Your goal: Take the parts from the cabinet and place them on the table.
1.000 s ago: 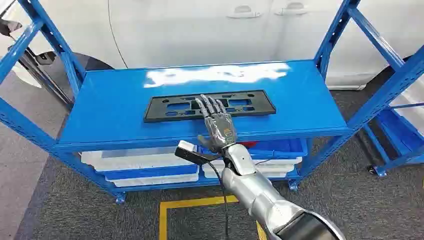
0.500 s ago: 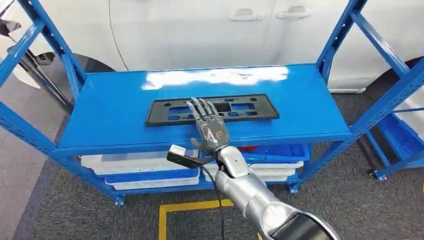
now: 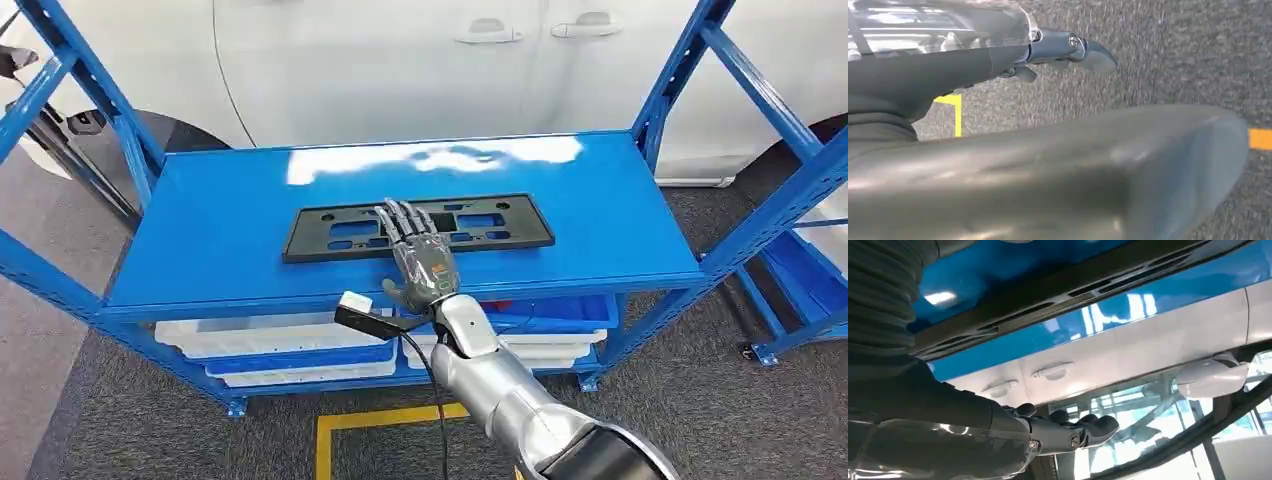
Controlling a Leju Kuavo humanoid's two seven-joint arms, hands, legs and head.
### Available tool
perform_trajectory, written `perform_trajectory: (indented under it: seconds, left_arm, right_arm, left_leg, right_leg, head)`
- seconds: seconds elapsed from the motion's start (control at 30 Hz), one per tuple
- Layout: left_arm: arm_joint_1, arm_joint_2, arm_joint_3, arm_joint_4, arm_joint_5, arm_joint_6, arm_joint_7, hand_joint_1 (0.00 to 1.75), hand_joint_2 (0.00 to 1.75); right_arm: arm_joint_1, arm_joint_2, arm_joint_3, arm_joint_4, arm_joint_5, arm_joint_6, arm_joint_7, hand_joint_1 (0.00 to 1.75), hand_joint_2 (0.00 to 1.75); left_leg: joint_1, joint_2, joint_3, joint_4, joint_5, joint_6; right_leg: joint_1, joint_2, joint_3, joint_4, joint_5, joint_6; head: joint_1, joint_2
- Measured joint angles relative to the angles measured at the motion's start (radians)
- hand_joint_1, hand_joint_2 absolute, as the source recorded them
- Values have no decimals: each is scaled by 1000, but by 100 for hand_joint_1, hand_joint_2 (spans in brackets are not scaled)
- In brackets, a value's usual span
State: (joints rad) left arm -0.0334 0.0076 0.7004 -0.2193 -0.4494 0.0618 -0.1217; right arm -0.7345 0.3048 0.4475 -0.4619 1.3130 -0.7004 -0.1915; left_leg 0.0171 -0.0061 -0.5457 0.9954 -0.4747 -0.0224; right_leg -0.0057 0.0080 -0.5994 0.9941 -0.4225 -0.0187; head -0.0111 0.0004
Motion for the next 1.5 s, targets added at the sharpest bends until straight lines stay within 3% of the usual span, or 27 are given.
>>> perform_trajectory:
  seconds: [0.07, 0.13, 0.17, 0.2, 0.23, 0.3, 0.33, 0.37, 0.47, 0.53, 0.57, 0.67, 0.7, 0.73, 0.83, 0.9, 0.97, 1.03, 1.07, 1.13, 1.17, 1.2, 1.23, 1.27, 1.33, 1.4, 1.5]
  left_arm:
    - [-1, -2, 0, 0, -1, -1, -1, 0, 0]
    - [0, 1, 1, 0, -1, 0, -1, 0, 0]
    - [1, 1, 1, 0, -1, 0, -1, 0, 0]
    - [3, 1, 1, 0, -1, 0, -1, 0, 0]
    - [4, 1, 1, 0, -1, -1, -1, 0, 0]
    - [3, 1, 2, 0, -2, -1, -1, 0, 0]
    - [4, 2, 2, 0, -3, -1, -1, 0, 0]
    - [3, 1, 2, 0, -3, -3, -3, 0, 0]
    - [3, 2, 3, 0, -9, -9, -9, 0, 0]
    - [3, 1, 3, 0, -10, -13, -12, 0, 0]
    - [2, 1, 3, 0, -11, -15, -13, 0, 0]
    - [-1, 1, 3, 0, -11, -15, -14, 0, 0]
    - [0, 1, 3, 0, -11, -15, -14, 0, 0]
    - [1, 1, 4, 0, -11, -15, -14, 0, 0]
    - [0, 0, 6, 0, -15, -16, -17, 0, 0]
    - [-5, -2, 8, 1, -19, -16, -20, 0, 0]
    - [-5, -2, 9, 1, -21, -16, -21, 0, 0]
    - [-6, -1, 10, 1, -23, -17, -24, 0, 0]
    - [-7, -2, 10, 1, -25, -18, -25, 0, 0]
    - [-8, 0, 13, 1, -26, -18, -32, 0, 0]
    - [-8, 0, 16, 1, -26, -18, -34, 0, 0]
    - [-6, 1, 18, 1, -26, -18, -35, 0, 0]
    - [-5, 0, 21, 1, -27, -18, -36, 0, 0]
    - [-5, 1, 23, 1, -27, -19, -38, 0, 0]
    - [-6, 1, 25, 1, -29, -21, -40, 0, 0]
    - [-8, 1, 26, 1, -31, -25, -43, 0, 0]
    - [-7, 1, 29, 1, -33, -27, -48, 0, 0]
  right_arm:
    - [-4, 3, 0, 2, 0, 0, -2, 0, 175]
    - [-2, 5, 0, 6, 0, 0, -6, 0, 175]
    - [-1, 5, 0, 9, 0, 0, -7, 0, 175]
    - [0, 5, 0, 12, 0, 0, -7, 0, 175]
    - [0, 5, 1, 14, 0, 0, -8, 0, 175]
    - [-2, 5, 1, 14, 0, 0, -8, 0, 175]
    - [-2, 5, 1, 14, 0, 0, -8, 0, 175]
    - [-5, 5, 1, 16, -1, 0, -8, 0, 175]
    - [-5, 6, 1, 17, -6, 0, -8, 0, 175]
    - [-8, 6, 1, 16, -6, 0, -8, 0, 175]
    - [-11, 6, 2, 16, -5, 0, -8, 0, 175]
    - [-6, 5, 2, 21, 0, 0, -8, 0, 175]
    - [-3, 4, 2, 24, 4, 0, -7, 0, 175]
    - [-2, 4, 5, 26, 11, 0, -3, 0, 175]
    - [-5, 4, 16, 26, 25, 0, 3, 0, 175]
    - [-10, 4, 26, 28, 46, 0, 17, 0, 175]
    - [-10, 4, 38, 28, 79, 0, 40, 0, 175]
    - [-11, 3, 52, 27, 113, 0, 62, 0, 175]
    - [-14, 3, 61, 27, 129, 0, 72, 0, 175]
    - [-17, 4, 81, 31, 163, 2, 98, 0, 175]
    - [-16, 4, 91, 34, 177, 4, 109, 154, 175]
    - [-16, 4, 100, 37, 191, 10, 121, 175, 175]
    - [-16, 4, 109, 40, 202, 22, 130, 175, 175]
    - [-16, 4, 117, 43, 211, 29, 139, 175, 175]
    - [-17, 4, 130, 44, 227, 43, 153, 175, 175]
    - [-23, 3, 143, 47, 243, 59, 172, 175, 175]
    - [-27, -2, 176, 49, 254, 86, 212, 175, 175]
  left_leg:
    - [2, 0, -37, 93, -47, -6]
    - [3, 1, -127, 256, -110, -12]
    - [3, 1, -162, 311, -120, -14]
    - [3, 1, -176, 320, -102, -14]
    - [4, 1, -165, 276, -60, -14]
    - [4, 2, -94, 103, 51, -10]
    - [4, 4, -69, 34, 74, -5]
    - [-4, 3, -57, 20, 60, 0]
    - [-6, 0, -60, 18, 48, 20]
    - [2, 1, -48, 8, 47, 32]
    - [2, 1, -46, 8, 44, 38]
    - [1, 1, -38, 9, 34, 46]
    - [1, 1, -33, 9, 29, 45]
    - [1, 0, -24, 9, 23, 45]
    - [0, -2, 4, 9, 3, 38]
    - [-7, -3, 1, 15, -7, 25]
    - [-3, -1, 6, 7, -11, 15]
    - [-2, 2, 11, 15, -23, 5]
    - [-2, 2, -4, 54, -42, 0]
    - [-1, 1, -93, 214, -112, -10]
    - [0, 1, -137, 287, -134, -14]
    - [1, 1, -169, 328, -131, -16]
    - [2, 2, -172, 315, -102, -18]
    - [5, 2, -151, 251, -49, -19]
    - [9, 3, -77, 71, 59, -18]
    - [4, 0, -53, 15, 47, -2]
    - [2, 0, -59, 23, 46, 17]
  right_leg:
    - [2, -3, 12, -6, -6, -10]
    - [4, -4, 19, -5, -13, -15]
    - [5, -4, 22, -4, -16, -15]
    - [5, -3, 27, -3, -21, -15]
    - [5, -2, 33, -1, -27, -14]
    - [4, -1, 50, 3, -42, -8]
    - [5, -1, 54, 4, -49, -4]
    - [13, 1, 51, 10, -53, 2]
    - [10, 1, 47, 6, -55, 14]
    - [8, 0, 46, 28, -73, 28]
    - [8, -2, 15, 84, -99, 33]
    - [3, -2, -130, 328, -178, 42]
    - [2, -2, -152, 346, -164, 42]
    - [1, -2, -147, 314, -125, 40]
    - [4, -2, -52, 70, 30, 23]
    - [12, -3, -33, 21, 11, 14]
    - [14, 0, -34, 25, 6, 7]
    - [3, 1, -16, 6, 9, -1]
    - [3, 0, -9, 3, 6, -6]
    - [3, -2, -3, 3, -1, -13]
    - [4, -2, 0, 3, -5, -14]
    - [3, -1, 3, 3, -9, -14]
    - [3, 0, 9, 4, -13, -14]
    - [2, 2, 17, 5, -19, -11]
    - [1, 2, 35, 8, -34, -2]
    - [10, 6, 30, 17, -41, 8]
    - [10, 5, 29, 14, -42, 19]
  head:
    - [-3, 0]
    - [-2, 0]
    - [-3, 0]
    - [-2, 0]
    - [-3, 0]
    - [-2, 0]
    - [-2, 0]
    - [-3, 0]
    - [0, 0]
    - [1, 0]
    - [5, 0]
    - [5, 0]
    - [5, 0]
    - [5, 0]
    - [5, 0]
    - [3, 0]
    - [2, 0]
    - [2, 0]
    - [0, 0]
    - [0, 0]
    - [1, 0]
    - [0, 0]
    - [0, 0]
    - [0, 0]
    - [0, 0]
    - [0, 0]
    - [3, 0]
